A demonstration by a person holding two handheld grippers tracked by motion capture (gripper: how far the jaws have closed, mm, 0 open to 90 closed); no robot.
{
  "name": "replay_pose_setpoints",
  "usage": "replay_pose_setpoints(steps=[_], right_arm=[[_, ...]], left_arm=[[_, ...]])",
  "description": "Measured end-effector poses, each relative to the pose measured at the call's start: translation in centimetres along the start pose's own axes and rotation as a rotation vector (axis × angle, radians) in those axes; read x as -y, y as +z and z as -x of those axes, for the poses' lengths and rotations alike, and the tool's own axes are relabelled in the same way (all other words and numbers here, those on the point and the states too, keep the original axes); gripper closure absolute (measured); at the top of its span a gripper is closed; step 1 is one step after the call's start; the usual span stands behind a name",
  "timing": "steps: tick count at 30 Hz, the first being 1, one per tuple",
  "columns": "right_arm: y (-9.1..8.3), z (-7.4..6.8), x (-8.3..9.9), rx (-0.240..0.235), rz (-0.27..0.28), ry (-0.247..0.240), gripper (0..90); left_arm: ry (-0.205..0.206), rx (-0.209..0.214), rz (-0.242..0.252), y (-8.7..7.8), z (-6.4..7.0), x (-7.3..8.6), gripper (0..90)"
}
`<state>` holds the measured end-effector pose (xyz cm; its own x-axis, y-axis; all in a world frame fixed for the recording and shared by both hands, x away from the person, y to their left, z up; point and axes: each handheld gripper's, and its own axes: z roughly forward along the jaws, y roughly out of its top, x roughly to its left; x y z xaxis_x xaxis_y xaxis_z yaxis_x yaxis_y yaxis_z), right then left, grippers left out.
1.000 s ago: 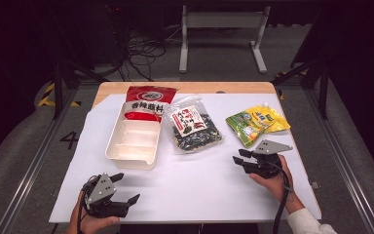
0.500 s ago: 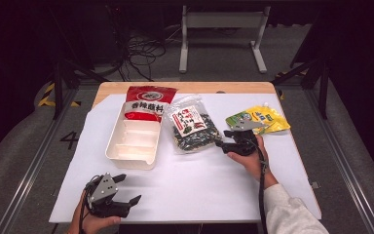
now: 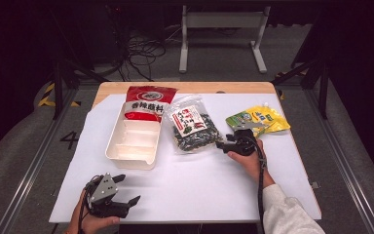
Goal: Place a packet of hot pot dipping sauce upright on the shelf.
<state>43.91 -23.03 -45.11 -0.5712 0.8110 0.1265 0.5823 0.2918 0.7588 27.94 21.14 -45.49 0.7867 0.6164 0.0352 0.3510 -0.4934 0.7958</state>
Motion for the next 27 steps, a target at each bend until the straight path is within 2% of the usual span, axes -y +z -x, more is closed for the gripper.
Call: replay_pose_setpoints(steps=[2, 5, 8, 9, 12, 17, 20, 23, 27], right_arm=[[0.05, 0.13, 0.1, -0.018, 0.008, 0.017, 43.0], [0.27, 0.31, 0.3, -0.02, 0.008, 0.044, 44.1], [0.22, 0.45, 0.39, -0.019, -0.003, 0.046, 46.1], [0.14, 0.49, 0.4, -0.023, -0.003, 0.048, 44.6], [-0.13, 0.51, 0.36, 0.005, -0.008, 0.053, 41.1], [0.07, 0.59, 0.48, -0.028, -0.004, 0.071, 47.2], [0.04, 0.55, 0.59, -0.019, 0.005, 0.09, 51.1], [0.0, 0.79, 0.7, -0.016, 0.013, 0.114, 62.5], [-0.03, 0.83, 0.7, -0.002, 0.013, 0.125, 70.9]], left_arm=[[0.006, 0.002, -0.004, 0.11, 0.04, -0.03, 15.5], [0.018, 0.007, -0.009, 0.22, 0.18, -0.09, 15.5], [0.019, 0.01, -0.005, 0.19, 0.27, -0.09, 15.6], [0.017, 0.009, -0.004, 0.1, 0.24, -0.1, 15.5], [0.012, 0.007, -0.001, -0.03, 0.1, -0.05, 15.6], [0.02, 0.007, -0.001, 0.04, 0.13, -0.09, 15.6], [0.022, 0.011, -0.002, 0.07, 0.27, -0.15, 15.6], [0.024, 0.016, -0.004, 0.18, 0.3, -0.17, 15.7], [0.027, 0.015, -0.005, 0.22, 0.38, -0.21, 16.1]])
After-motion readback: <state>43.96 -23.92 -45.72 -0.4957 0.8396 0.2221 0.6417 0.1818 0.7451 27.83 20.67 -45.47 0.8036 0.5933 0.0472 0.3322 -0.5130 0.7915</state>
